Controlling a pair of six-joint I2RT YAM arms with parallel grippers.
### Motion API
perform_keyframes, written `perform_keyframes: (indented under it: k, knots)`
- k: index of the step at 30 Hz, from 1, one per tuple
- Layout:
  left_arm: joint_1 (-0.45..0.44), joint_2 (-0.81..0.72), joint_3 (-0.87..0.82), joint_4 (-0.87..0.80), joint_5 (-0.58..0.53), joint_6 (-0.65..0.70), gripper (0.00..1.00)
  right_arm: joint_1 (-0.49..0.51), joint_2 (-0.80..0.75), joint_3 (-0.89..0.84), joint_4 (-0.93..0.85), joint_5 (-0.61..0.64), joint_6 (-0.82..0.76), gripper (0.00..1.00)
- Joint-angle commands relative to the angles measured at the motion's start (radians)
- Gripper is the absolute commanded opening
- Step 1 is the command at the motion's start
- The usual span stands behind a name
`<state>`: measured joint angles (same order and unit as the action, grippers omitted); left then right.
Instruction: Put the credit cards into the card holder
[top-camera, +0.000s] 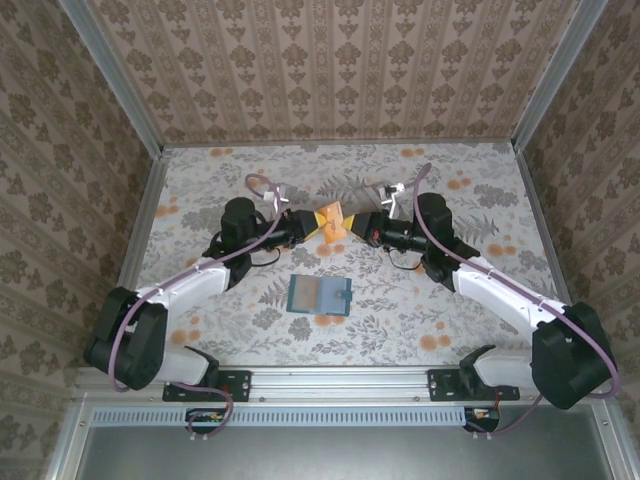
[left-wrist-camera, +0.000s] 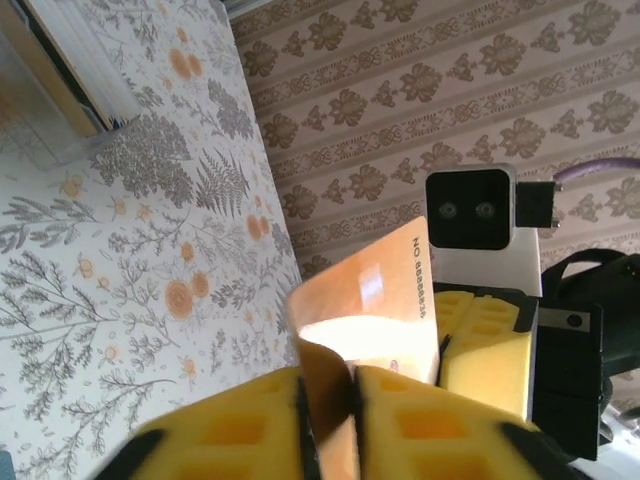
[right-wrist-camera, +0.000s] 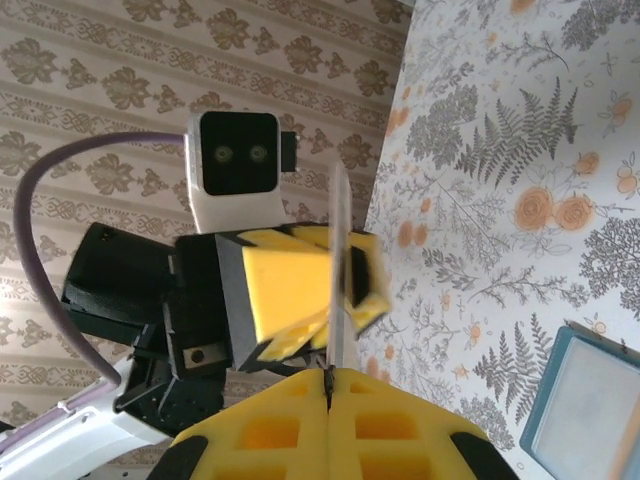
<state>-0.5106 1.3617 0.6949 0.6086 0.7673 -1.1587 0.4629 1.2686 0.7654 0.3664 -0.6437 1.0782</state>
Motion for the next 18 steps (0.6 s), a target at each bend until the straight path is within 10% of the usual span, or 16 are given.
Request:
perform_keyframes:
  k: [1, 6, 18]
  knots:
    - [-0.012, -0.035, 0.005, 0.003, 0.045, 0.016, 0.04, 0.016, 0.016, 0.02, 0.039, -0.049, 0.004, 0.0]
    - [-0.01, -0.051, -0.018, 0.002, 0.074, 0.025, 0.0, 0.012, -0.005, 0.047, -0.119, -0.082, -0.113, 0.4]
    - [-0.017, -0.076, -0.011, -0.208, 0.162, 0.139, 0.0, -0.001, 0.03, 0.125, -0.443, -0.219, -0.405, 0.44]
